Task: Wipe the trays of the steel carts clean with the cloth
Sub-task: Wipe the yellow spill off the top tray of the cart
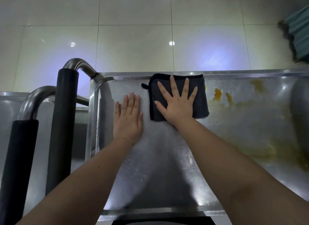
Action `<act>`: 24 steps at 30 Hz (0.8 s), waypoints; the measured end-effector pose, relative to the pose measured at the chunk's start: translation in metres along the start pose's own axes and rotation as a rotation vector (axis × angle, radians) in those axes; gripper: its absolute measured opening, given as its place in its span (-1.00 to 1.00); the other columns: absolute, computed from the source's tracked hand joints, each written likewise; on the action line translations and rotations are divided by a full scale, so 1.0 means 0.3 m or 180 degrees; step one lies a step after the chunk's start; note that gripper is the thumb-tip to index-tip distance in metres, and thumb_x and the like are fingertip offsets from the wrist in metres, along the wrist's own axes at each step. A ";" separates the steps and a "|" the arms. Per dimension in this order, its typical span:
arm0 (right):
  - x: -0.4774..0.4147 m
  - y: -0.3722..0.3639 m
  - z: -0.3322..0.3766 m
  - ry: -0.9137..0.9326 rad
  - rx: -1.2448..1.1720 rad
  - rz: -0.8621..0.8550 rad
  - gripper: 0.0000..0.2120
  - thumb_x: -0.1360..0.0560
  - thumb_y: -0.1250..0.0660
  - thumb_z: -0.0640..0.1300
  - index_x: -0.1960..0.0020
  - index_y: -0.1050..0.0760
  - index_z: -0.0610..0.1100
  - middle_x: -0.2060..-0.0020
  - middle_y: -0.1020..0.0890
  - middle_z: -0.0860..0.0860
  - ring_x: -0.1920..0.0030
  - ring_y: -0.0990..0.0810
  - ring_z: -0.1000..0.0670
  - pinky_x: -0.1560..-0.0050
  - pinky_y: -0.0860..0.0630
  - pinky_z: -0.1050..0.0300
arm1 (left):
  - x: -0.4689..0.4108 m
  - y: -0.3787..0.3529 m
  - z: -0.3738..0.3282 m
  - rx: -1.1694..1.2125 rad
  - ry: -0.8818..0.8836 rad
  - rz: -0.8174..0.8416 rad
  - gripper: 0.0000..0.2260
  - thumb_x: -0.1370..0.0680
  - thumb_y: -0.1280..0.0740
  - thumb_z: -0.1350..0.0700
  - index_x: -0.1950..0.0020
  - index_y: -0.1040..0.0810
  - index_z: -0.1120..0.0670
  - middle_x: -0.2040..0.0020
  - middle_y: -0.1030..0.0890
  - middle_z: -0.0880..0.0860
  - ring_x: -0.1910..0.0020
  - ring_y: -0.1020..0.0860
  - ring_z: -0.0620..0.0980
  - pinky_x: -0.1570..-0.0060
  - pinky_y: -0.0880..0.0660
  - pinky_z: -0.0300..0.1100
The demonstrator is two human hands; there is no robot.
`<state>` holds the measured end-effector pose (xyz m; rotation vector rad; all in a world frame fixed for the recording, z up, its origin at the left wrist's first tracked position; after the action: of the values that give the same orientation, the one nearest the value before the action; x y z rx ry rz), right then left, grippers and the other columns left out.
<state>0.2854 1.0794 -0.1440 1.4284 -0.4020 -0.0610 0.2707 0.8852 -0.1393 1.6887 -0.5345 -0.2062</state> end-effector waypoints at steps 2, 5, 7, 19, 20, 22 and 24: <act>-0.001 0.000 -0.003 -0.0019 0.0010 0.0003 -0.34 -0.44 0.31 0.47 -0.48 0.36 0.34 -0.57 0.27 0.08 -0.51 0.33 -0.33 -0.36 0.36 -0.46 | -0.004 -0.003 0.003 -0.0106 -0.0039 0.0117 -0.46 -0.64 0.18 -0.13 -0.61 0.14 -0.04 -0.60 0.15 -0.01 -0.56 0.24 -0.01 -0.51 0.24 0.11; 0.006 0.003 -0.015 -0.0044 0.0029 0.0051 -0.35 -0.45 0.30 0.48 -0.49 0.34 0.35 -0.57 0.25 0.11 -0.52 0.33 -0.30 -0.36 0.39 -0.44 | -0.005 -0.005 0.006 -0.0202 -0.0002 0.0178 -0.46 -0.64 0.16 -0.20 -0.60 0.17 -0.11 -0.60 0.20 -0.05 -0.56 0.27 0.00 -0.50 0.24 0.16; 0.014 0.008 -0.045 -0.0054 0.0043 0.0064 -0.36 -0.47 0.27 0.47 -0.50 0.29 0.35 -0.58 0.21 0.14 -0.53 0.30 -0.27 -0.36 0.39 -0.44 | -0.004 -0.004 0.005 -0.0199 -0.0013 0.0155 -0.46 -0.64 0.15 -0.21 -0.60 0.15 -0.12 -0.60 0.18 -0.06 -0.56 0.25 0.01 -0.50 0.24 0.16; 0.053 0.041 -0.406 -0.1120 0.0041 0.0234 -0.32 -0.45 0.31 0.47 -0.52 0.29 0.32 -0.56 0.26 0.16 -0.52 0.27 -0.33 -0.43 0.27 -0.43 | -0.010 -0.021 0.016 -0.0136 -0.0069 0.0079 -0.47 -0.64 0.13 -0.19 -0.61 0.10 -0.12 -0.61 0.11 -0.04 -0.57 0.20 0.01 -0.50 0.18 0.19; 0.048 0.039 -0.390 -0.1141 0.0012 0.0208 -0.31 -0.44 0.32 0.46 -0.53 0.29 0.31 -0.56 0.26 0.16 -0.52 0.27 -0.33 -0.44 0.26 -0.42 | -0.011 -0.021 0.017 -0.0145 -0.0071 0.0086 -0.47 -0.64 0.14 -0.18 -0.61 0.11 -0.11 -0.61 0.11 -0.04 -0.57 0.20 0.01 -0.50 0.17 0.19; 0.035 0.034 -0.351 -0.1133 -0.0070 0.0131 -0.30 -0.43 0.34 0.46 -0.53 0.29 0.30 -0.56 0.25 0.17 -0.52 0.26 -0.34 -0.45 0.25 -0.40 | -0.012 -0.019 0.017 -0.0136 -0.0085 0.0090 -0.47 -0.64 0.15 -0.17 -0.61 0.10 -0.10 -0.61 0.11 -0.04 -0.57 0.20 0.01 -0.50 0.16 0.19; 0.023 0.027 -0.290 -0.0972 -0.0141 0.0043 -0.30 -0.44 0.32 0.46 -0.54 0.25 0.29 -0.57 0.21 0.17 -0.52 0.26 -0.35 -0.44 0.26 -0.40 | -0.010 -0.016 0.014 -0.0120 -0.0092 0.0090 -0.47 -0.64 0.16 -0.15 -0.61 0.10 -0.08 -0.61 0.12 -0.04 -0.57 0.20 0.01 -0.50 0.17 0.19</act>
<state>0.3170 1.1611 -0.1421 1.3752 -0.6572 -0.2779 0.2674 0.8833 -0.1452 1.6427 -0.5723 -0.2193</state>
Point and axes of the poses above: each hand's wrist, its own x-axis away from the middle knuckle, its own y-axis out of the back of the hand, z = x × y, the point moved 2 cm from there along -x, towards the middle knuckle
